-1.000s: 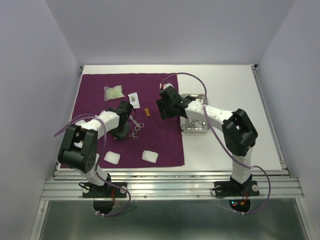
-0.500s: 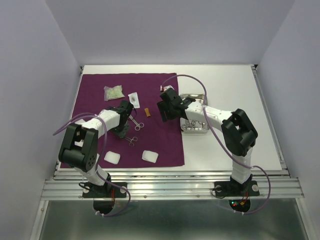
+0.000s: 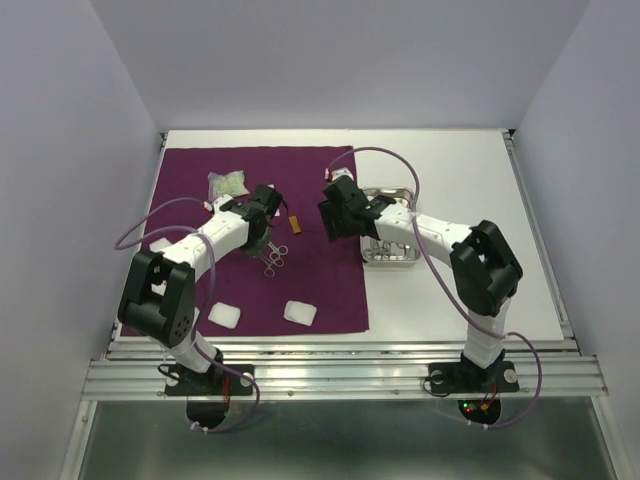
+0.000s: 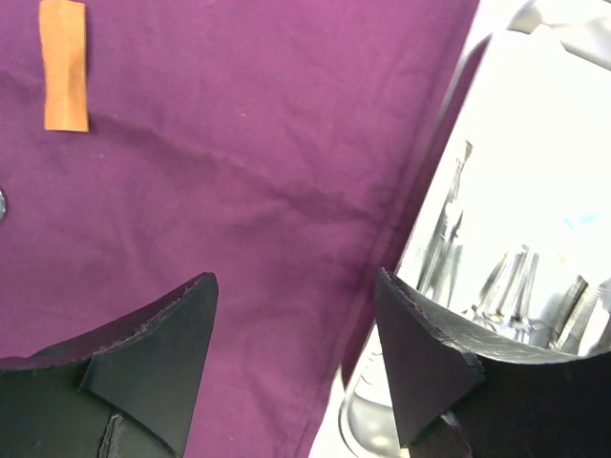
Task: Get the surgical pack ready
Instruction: Pick up the medical item from the surgical kit, then place the medical item in the surgical kit.
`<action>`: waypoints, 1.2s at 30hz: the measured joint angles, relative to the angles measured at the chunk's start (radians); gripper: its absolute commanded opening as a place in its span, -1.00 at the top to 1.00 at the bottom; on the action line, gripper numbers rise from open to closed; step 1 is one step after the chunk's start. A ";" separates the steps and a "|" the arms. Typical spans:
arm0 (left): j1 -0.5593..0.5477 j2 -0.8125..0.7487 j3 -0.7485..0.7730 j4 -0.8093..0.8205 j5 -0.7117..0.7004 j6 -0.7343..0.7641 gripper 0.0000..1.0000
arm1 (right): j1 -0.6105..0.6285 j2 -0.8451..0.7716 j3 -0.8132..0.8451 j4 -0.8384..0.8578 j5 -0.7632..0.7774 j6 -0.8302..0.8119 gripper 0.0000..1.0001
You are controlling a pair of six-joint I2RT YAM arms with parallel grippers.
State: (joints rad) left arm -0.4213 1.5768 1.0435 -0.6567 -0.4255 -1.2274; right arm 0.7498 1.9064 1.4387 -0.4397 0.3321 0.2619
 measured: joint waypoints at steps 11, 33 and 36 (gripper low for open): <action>-0.176 0.095 0.231 0.023 0.008 0.140 1.00 | -0.106 -0.183 -0.116 0.000 0.024 0.048 -0.47; -0.269 0.220 0.357 0.109 0.110 0.351 -0.07 | -0.148 -0.301 -0.236 0.008 -0.029 0.093 -0.38; -0.156 0.073 0.322 0.116 0.109 0.393 -0.07 | -0.115 -0.264 -0.216 0.022 -0.048 0.093 -0.31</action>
State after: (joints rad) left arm -0.5770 1.6501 1.3651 -0.5411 -0.3161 -0.8345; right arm 0.6350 1.6421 1.2228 -0.4179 0.2840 0.3553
